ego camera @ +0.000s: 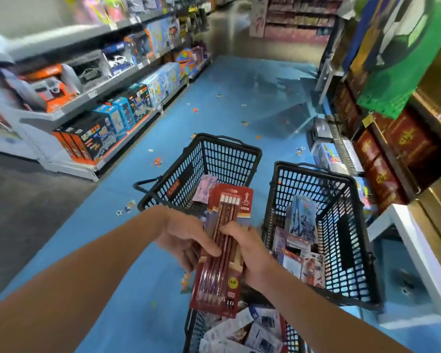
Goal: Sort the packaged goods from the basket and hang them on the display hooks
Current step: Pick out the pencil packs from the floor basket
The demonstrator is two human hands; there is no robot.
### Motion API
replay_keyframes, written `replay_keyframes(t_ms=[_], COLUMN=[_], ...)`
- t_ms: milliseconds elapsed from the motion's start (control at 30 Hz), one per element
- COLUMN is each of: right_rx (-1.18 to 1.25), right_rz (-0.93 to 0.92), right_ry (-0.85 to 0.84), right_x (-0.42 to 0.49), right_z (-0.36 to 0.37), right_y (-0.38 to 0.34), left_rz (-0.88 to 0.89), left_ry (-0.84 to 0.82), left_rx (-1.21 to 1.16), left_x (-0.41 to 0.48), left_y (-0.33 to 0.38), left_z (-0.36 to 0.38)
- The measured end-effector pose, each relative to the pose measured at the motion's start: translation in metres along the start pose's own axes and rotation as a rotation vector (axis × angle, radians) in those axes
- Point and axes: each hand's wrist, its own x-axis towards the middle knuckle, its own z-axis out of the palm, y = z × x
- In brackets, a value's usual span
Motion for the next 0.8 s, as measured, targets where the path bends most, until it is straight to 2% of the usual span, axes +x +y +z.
replay_keyframes(t_ms=[233, 400, 600, 800], right_rx=[0.031, -0.027, -0.045, -0.002], right_rz=[-0.073, -0.079, 0.088, 0.314], right_ry=[-0.056, 0.115, 0.305, 0.376], right_x=[0.061, 0.156, 0.270, 0.346], right_z=[0.028, 0.042, 0.041, 0.029], right_y=[-0.076, -0.096, -0.045, 0.032], left_rz=[0.011, 0.051, 0.053, -0.076], left_ry=[-0.082, 0.205, 0.351, 0.347], left_rx=[0.141, 0.117, -0.090, -0.268], left_x=[-0.050, -0.021, 0.068, 0.168], left_y=[0.064, 0.076, 0.042, -0.013], left_z=[-0.094, -0.169, -0.241, -0.279])
